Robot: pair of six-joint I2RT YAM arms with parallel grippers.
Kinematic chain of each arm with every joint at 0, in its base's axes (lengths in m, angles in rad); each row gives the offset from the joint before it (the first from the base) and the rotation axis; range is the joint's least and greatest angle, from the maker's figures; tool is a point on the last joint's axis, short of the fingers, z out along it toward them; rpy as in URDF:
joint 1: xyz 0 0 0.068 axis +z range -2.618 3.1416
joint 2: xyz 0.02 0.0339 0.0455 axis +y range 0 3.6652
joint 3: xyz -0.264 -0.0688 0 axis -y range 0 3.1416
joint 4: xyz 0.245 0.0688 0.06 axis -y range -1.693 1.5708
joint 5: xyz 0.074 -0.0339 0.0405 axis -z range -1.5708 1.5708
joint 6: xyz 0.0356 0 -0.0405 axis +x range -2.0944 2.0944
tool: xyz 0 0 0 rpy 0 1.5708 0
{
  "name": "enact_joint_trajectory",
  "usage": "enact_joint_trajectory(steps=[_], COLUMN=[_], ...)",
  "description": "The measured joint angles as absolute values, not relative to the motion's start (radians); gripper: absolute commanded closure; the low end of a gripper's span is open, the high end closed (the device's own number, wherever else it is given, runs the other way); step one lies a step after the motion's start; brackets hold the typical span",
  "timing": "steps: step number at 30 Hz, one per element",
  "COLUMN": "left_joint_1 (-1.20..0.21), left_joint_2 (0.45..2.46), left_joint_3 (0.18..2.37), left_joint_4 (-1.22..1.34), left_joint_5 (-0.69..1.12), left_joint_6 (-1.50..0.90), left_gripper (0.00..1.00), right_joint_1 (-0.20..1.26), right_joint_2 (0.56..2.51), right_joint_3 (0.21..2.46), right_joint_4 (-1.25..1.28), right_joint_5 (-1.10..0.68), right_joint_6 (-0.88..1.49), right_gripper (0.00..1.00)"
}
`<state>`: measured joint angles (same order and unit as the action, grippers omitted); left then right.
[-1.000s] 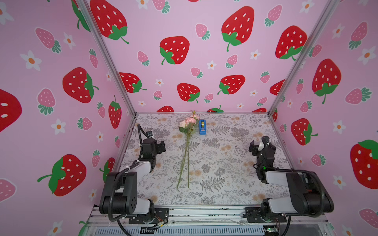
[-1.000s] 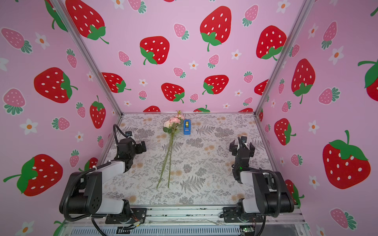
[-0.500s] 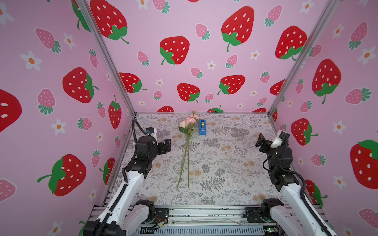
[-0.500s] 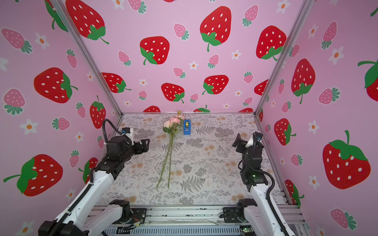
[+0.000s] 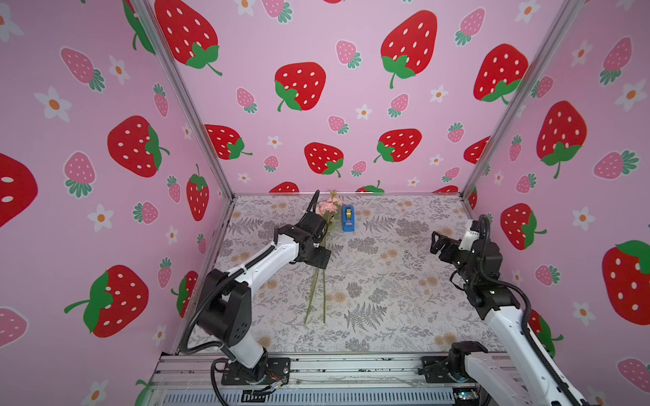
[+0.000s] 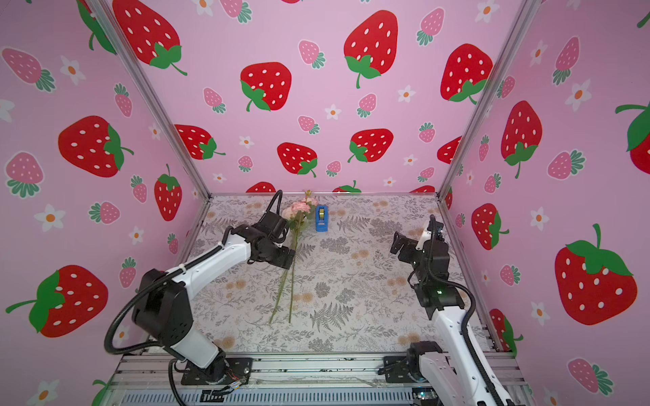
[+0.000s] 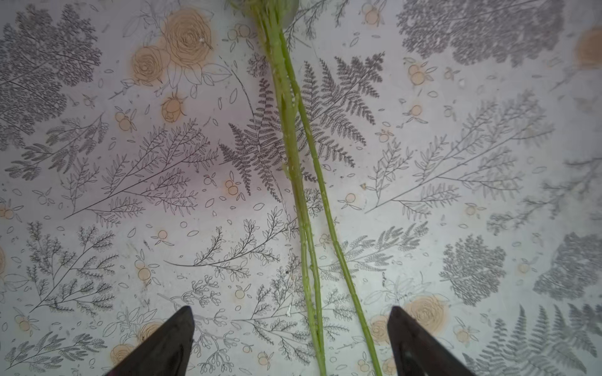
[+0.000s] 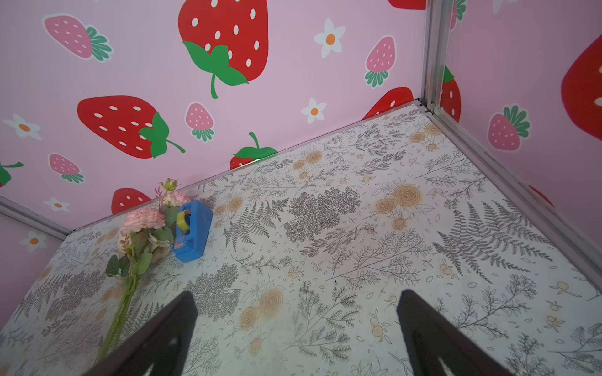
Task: Wrap bouquets with tape
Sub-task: Pick up the unwrapped bouquet from the center of the board.
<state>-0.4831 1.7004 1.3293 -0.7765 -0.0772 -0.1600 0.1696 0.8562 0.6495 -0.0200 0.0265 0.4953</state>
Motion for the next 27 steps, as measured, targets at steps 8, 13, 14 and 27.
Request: enact_joint_trajectory(steps=[8,13,14,27], left_joint_1=[-0.464,-0.445,-0.442,-0.431], left_joint_2=[1.951,2.064,2.072,2.148], left_joint_3=[1.507,1.56,1.562,1.597], left_joint_4=[-0.759,-0.721,-0.717,-0.664], left_joint_5=[-0.068,-0.072,-0.072,-0.088], left_joint_6=[-0.205,-0.234,-0.244,-0.306], left_gripper=[0.22,0.32,0.34,0.51], right_joint_1=[0.17,0.17,0.17,0.175], right_joint_2=[0.966,0.95,0.943,0.791], right_joint_3=[0.653,0.651,0.648,0.52], right_joint_4=[0.006,0.007,0.008,0.038], right_joint_5=[0.003,-0.017,-0.025,-0.06], right_joint_6=[0.488,0.471,0.47,0.469], right_gripper=[0.0,0.0,0.0,0.0])
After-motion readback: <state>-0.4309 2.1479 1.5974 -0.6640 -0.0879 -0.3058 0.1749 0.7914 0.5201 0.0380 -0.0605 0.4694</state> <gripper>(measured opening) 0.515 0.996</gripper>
